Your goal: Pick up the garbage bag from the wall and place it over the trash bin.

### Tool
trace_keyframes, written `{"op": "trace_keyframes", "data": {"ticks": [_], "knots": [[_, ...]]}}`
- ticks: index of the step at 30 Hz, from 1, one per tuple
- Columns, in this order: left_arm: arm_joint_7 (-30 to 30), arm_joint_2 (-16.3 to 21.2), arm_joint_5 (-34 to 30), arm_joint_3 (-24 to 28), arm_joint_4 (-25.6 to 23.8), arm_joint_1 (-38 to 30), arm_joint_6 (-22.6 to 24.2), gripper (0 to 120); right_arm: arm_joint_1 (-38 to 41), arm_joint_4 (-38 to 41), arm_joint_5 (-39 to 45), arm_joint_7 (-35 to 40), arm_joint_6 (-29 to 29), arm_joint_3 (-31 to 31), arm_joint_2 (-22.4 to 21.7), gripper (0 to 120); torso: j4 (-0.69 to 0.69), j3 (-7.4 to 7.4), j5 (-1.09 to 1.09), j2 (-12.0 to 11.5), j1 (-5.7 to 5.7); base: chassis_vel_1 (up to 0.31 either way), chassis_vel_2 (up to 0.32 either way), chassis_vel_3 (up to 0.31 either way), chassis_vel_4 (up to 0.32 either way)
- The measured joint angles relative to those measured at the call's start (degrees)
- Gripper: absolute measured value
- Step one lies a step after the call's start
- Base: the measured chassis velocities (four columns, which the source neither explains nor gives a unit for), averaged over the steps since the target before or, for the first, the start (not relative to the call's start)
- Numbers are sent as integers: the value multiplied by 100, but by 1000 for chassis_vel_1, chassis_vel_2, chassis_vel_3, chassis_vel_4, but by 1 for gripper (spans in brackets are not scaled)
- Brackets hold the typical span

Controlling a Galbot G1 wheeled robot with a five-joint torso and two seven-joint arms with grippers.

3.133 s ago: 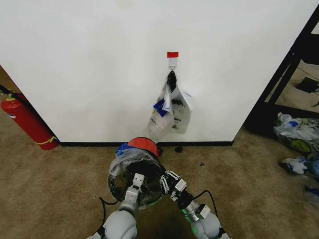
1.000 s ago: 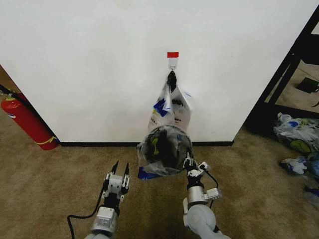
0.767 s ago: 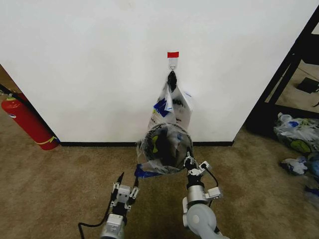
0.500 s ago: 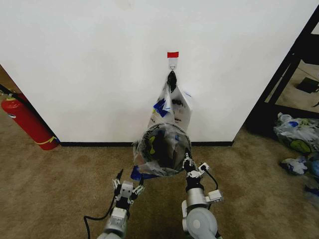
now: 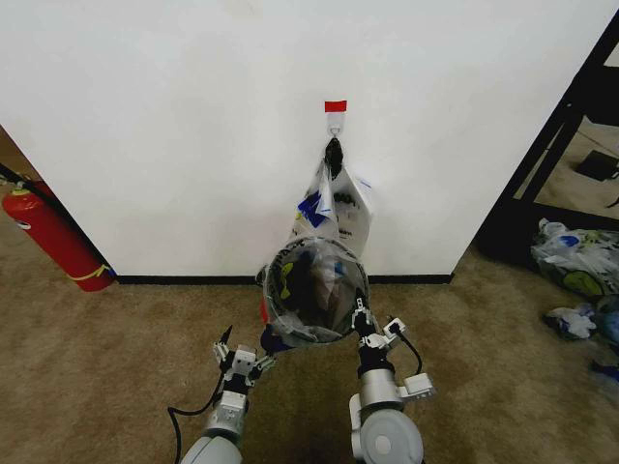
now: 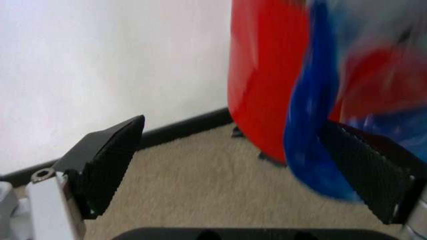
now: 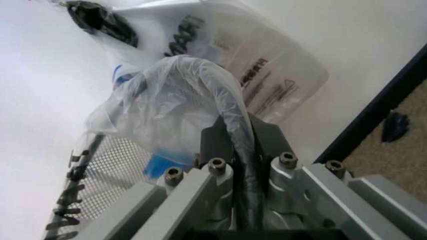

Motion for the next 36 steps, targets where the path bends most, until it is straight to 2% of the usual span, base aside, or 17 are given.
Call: {"op": "trace_keyframes", "data": {"ticks": [11, 18, 30, 34, 36], "knots": [[243, 191, 149, -131, -171, 245, -346, 100, 412, -506, -81, 998, -214, 126, 219, 1, 0, 0, -1, 0, 0, 0, 0, 0, 0], [565, 334, 185, -278, -616, 610, -563, 100, 606, -617, -112, 2041, -965, 100, 343, 1, 1, 0, 0, 0, 0, 0, 0, 0, 0], [553, 176, 197, -270, -636, 668, -577, 100, 547, -918, -929, 2312, -1300, 62, 153, 1, 0, -1, 0, 0, 0, 0, 0, 0, 0], [553, 179, 201, -289, -664, 674, -575, 100, 433, -770, -1080, 2296, -1327, 42, 93, 16, 0, 0, 2, 0, 0, 0, 0, 0, 0], [550, 181, 202, -301, -672, 677, -573, 100, 386, -644, -1113, 2274, -1333, 27, 63, 19, 0, 0, 2, 0, 0, 0, 0, 0, 0]]}}
